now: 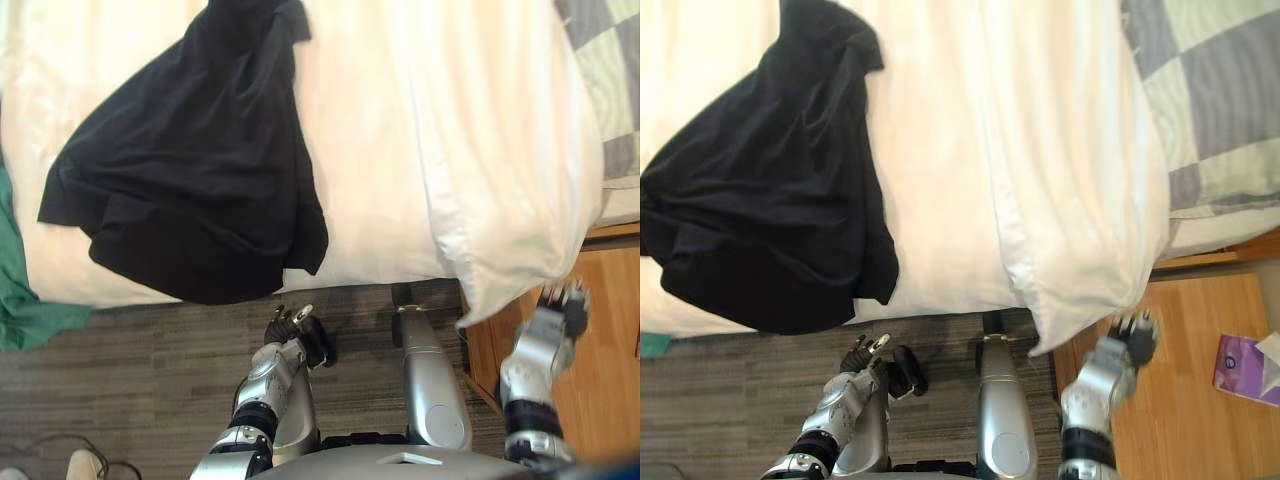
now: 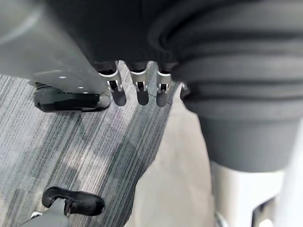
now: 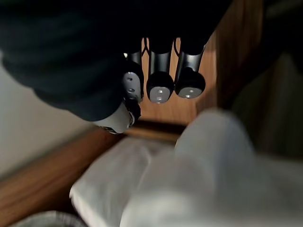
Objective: Tidy the bed and pick cloth on bed and put in laundry
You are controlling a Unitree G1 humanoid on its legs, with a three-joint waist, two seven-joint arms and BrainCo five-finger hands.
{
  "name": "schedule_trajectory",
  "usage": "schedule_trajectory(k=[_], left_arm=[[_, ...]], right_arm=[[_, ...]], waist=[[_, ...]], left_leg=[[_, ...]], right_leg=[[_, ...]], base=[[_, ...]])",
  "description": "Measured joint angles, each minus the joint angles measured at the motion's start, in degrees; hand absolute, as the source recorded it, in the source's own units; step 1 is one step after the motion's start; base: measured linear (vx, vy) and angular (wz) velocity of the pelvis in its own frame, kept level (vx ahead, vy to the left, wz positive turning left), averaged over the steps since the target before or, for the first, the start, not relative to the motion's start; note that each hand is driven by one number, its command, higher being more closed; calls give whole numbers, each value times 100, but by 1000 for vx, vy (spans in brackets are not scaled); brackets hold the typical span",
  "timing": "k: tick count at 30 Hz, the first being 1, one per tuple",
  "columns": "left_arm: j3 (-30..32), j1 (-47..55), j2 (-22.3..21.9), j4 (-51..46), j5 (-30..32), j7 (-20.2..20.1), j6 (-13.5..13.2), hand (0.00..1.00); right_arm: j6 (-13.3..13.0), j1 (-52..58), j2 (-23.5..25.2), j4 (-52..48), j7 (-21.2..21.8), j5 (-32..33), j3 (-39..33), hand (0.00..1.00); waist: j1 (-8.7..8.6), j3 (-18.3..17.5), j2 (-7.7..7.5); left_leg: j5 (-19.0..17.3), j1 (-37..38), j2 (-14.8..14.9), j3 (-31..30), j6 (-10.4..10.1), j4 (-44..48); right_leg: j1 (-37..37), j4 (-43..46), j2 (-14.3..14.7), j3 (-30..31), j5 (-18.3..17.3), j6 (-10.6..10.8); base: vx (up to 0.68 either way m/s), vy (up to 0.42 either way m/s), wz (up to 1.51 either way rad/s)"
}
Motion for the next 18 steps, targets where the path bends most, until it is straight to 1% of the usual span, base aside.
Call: schedule_trajectory(k=[2,3,4,5,6,7,8,10,11,12,14,15,17,18], left_arm=[[-1,54,-4,118,10,-7,39,0],[0,97,-2,146,19,-9,82,0],[-1,119,-3,147,23,-11,111,0],[-2,178,-3,149,26,-17,151,0],[-1,241,1,155,35,-29,171,0],[0,271,5,157,45,-39,202,0],[0,363,23,171,56,-82,281,0],[6,486,29,222,91,-94,320,0],[64,642,35,218,120,-148,372,0],[113,715,25,218,126,-190,378,0],[127,858,42,209,181,-213,380,0],[135,940,86,217,283,-211,385,0],[152,1006,92,223,292,-210,386,0],[198,1075,90,224,291,-211,387,0]], right_arm=[[114,368,-2,7,-12,-544,-29,0],[175,551,0,46,-7,-910,-28,0],[211,587,-1,82,3,-1076,-22,0],[269,624,13,199,31,-1409,-5,0],[313,650,40,330,75,-1926,21,0],[324,666,68,396,103,-2147,37,0],[360,737,154,524,119,-2528,60,0],[365,873,257,658,119,-2763,64,0],[399,944,303,878,125,-2890,64,0],[438,973,296,969,127,-2981,62,0],[534,1006,290,1228,159,-3227,19,0],[646,1003,278,1463,237,-3498,-5,0],[721,1003,279,1717,321,-3719,-15,0],[804,1007,282,1931,397,-3943,-49,0]], waist=[[-40,-237,-3],[-37,-406,-46],[-29,-488,-66],[-24,-644,-101],[-23,-761,-147],[-21,-803,-165],[-9,-918,-200],[-4,-1101,-222],[-1,-1214,-272],[-5,-1254,-282],[5,-1359,-248],[37,-1470,-187],[66,-1506,-114],[68,-1548,-45]], left_leg=[[24,181,-8,64,-40,-174],[52,322,-18,105,-69,-299],[64,377,-27,123,-79,-357],[101,533,-63,124,-103,-514],[148,713,-107,110,-129,-681],[161,820,-120,98,-139,-761],[179,1009,-153,39,-168,-905],[203,1114,-199,-51,-203,-1012],[248,1279,-271,-73,-226,-1111],[254,1343,-302,-88,-229,-1165],[273,1518,-348,-119,-261,-1297],[338,1643,-372,-115,-313,-1428],[435,1796,-388,-117,-342,-1580],[489,1911,-390,-143,-363,-1709]], right_leg=[[145,-110,18,-5,19,32],[240,-151,25,-14,12,36],[283,-168,26,-24,-2,41],[418,-228,14,-64,-31,62],[577,-269,-10,-112,-79,69],[675,-288,-18,-145,-107,68],[872,-289,-43,-222,-204,86],[974,-208,-104,-335,-338,90],[1046,-22,-207,-478,-491,99],[1079,65,-239,-508,-564,117],[1175,209,-313,-677,-677,105],[1241,178,-330,-785,-682,100],[1403,68,-339,-867,-682,99],[1574,-67,-340,-981,-681,99]], base=[[152,7,-15],[147,5,-5],[170,9,0],[168,12,9],[157,12,13],[158,11,19],[112,5,27],[145,5,37],[154,5,34],[134,0,36],[102,-11,16],[102,-15,5],[85,-21,12],[50,-25,25]])
